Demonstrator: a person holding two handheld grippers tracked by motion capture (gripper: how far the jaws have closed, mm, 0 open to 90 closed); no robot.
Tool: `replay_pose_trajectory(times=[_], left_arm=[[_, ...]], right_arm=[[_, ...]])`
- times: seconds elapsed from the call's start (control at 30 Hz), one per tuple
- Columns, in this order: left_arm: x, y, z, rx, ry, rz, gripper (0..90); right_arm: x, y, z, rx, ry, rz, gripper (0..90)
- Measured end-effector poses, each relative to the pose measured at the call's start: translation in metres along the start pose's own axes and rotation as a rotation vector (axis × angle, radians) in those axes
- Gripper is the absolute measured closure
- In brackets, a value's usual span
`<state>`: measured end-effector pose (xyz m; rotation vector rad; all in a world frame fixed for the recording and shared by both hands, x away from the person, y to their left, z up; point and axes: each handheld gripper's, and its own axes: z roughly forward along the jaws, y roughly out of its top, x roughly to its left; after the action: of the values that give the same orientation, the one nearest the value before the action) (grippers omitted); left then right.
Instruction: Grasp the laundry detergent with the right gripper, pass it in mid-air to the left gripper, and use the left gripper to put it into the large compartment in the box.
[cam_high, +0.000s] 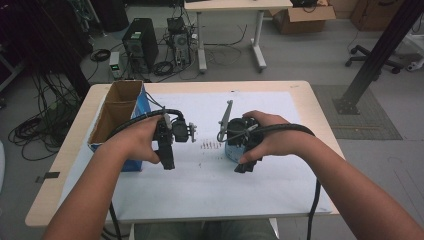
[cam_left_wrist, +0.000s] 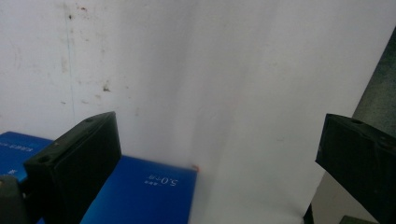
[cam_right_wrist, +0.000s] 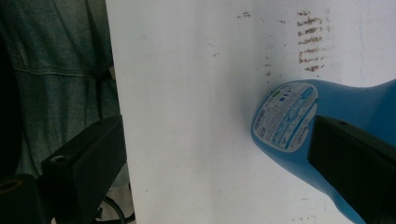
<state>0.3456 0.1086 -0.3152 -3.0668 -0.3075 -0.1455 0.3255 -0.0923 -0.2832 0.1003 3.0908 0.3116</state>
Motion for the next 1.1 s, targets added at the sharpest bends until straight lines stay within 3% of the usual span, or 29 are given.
replay_pose_trajectory(times=[0.07,0.17,0.7,1.1], left_arm=[[-0.003,-0.001,-0.003,0.001,0.005,0.001,0.2],[-0.008,-0.004,-0.008,-0.039,0.017,0.0,0.2],[-0.02,-0.011,-0.013,-0.026,0.013,0.02,0.2],[-0.028,-0.014,-0.019,-0.023,0.027,0.026,0.3]], right_arm=[[0.002,-0.002,0.0,0.004,-0.002,-0.003,4.8],[0.006,-0.007,-0.001,-0.008,-0.012,-0.001,5.0],[0.019,-0.047,-0.005,-0.047,-0.021,0.06,5.0],[0.013,-0.08,0.019,-0.072,-0.033,0.153,5.1]])
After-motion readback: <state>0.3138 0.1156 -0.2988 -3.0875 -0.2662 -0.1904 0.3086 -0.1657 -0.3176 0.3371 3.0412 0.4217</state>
